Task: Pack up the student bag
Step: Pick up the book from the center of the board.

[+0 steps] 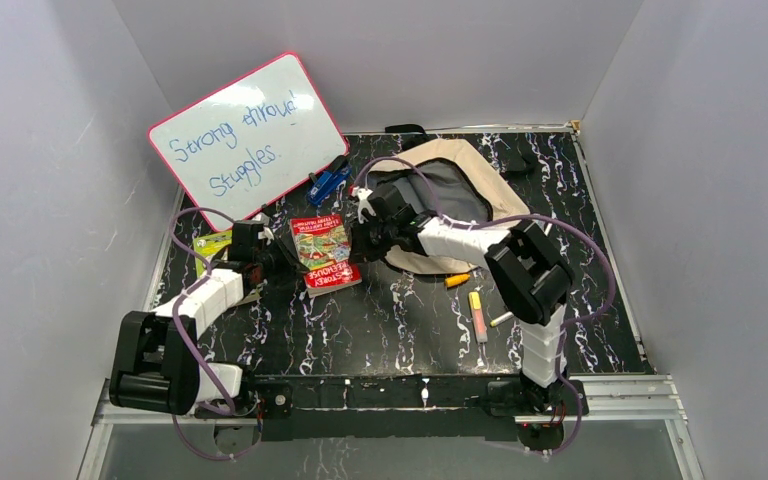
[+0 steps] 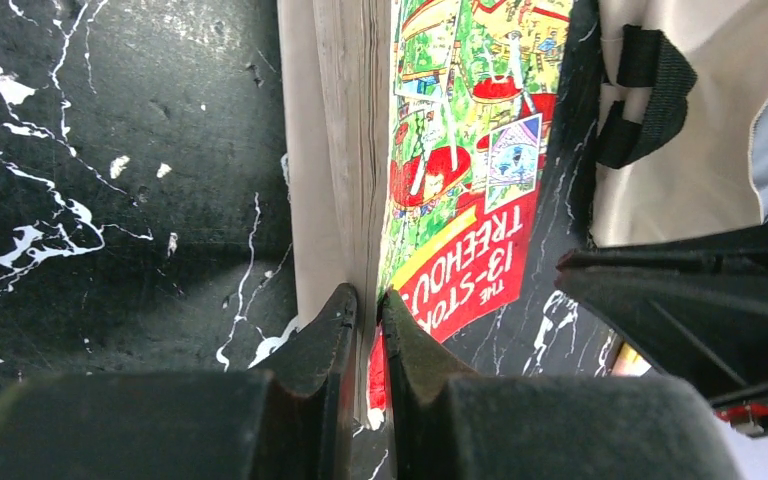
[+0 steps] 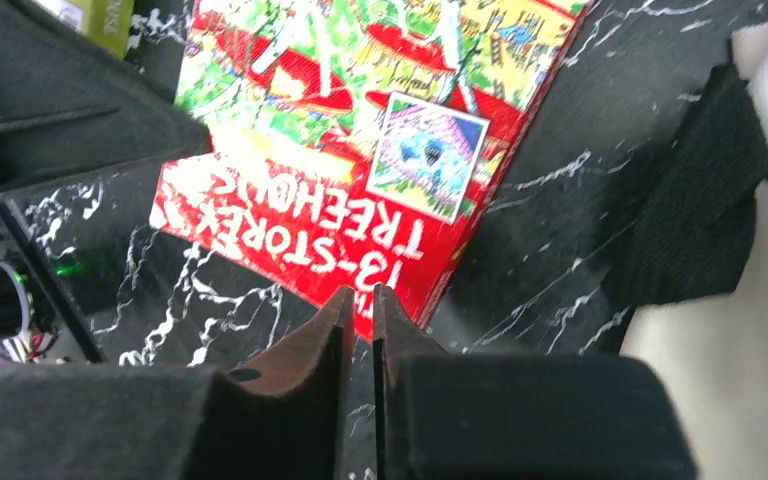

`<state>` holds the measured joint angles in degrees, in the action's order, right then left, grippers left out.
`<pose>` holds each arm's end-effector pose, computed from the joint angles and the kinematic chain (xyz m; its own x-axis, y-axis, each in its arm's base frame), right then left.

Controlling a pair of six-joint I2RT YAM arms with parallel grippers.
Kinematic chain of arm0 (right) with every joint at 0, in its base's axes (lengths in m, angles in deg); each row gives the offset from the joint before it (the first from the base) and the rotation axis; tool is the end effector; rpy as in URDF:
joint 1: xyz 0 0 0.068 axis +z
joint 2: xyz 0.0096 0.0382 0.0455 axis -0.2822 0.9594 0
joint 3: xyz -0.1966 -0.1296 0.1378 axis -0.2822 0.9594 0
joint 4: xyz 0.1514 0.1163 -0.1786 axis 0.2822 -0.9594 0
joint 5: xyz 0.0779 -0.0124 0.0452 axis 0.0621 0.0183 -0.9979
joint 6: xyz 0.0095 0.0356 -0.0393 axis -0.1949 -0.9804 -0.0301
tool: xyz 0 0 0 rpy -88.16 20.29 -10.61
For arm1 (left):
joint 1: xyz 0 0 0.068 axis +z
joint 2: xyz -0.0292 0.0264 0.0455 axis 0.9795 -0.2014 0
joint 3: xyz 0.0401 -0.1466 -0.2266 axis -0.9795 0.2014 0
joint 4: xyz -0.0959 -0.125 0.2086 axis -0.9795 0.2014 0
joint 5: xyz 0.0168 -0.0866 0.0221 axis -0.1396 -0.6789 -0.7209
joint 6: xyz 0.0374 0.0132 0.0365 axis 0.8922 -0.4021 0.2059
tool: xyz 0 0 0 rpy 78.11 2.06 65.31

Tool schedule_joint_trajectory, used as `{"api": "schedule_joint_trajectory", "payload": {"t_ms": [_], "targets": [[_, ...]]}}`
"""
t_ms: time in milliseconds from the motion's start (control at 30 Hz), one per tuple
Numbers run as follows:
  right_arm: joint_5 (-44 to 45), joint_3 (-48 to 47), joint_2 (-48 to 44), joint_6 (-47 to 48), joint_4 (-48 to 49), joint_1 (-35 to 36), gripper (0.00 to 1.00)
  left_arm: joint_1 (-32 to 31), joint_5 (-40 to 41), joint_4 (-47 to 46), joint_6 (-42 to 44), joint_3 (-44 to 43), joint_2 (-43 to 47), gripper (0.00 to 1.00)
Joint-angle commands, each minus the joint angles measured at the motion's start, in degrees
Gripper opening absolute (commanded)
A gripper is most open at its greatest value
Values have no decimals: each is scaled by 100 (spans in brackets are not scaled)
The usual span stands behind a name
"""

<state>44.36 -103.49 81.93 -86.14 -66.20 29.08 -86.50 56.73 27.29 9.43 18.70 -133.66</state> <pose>0.2990 0.3196 0.1845 -0.7165 -0.2705 -0.6430 -0.6370 0.6293 0.4451 0.2465 -0.0451 0.1744 -0.7363 -0.5207 -0.4322 -0.1843 0.7688 -0.6123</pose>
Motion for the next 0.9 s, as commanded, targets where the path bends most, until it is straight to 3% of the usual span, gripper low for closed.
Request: {"api": "schedule_joint_trajectory", "payload": {"t_ms": [0,133,267,400,567,733,867], "targets": [[168,359,-690,-102,308,25,26,-32,-253,-29,-126,-250,335,0],[240,1096,-1186,-45,1059,27,50,-24,-268,76,-339,-336,366,0],[501,1630,-1625,475,1705,27,59,-23,-394,21,-565,-348,381,0],[743,2102,-1905,1430,2453,32,61,-23,-533,-33,-755,-380,430,0],[272,3054,-2259,2949,4279,117,61,34,-731,6,-862,-510,451,0],[-70,3630,-2446,4885,4896,279,61,138,-898,119,-914,-688,502,0],[-117,4001,-2475,6144,5306,432,67,187,-1050,84,-964,-749,449,0]]}}
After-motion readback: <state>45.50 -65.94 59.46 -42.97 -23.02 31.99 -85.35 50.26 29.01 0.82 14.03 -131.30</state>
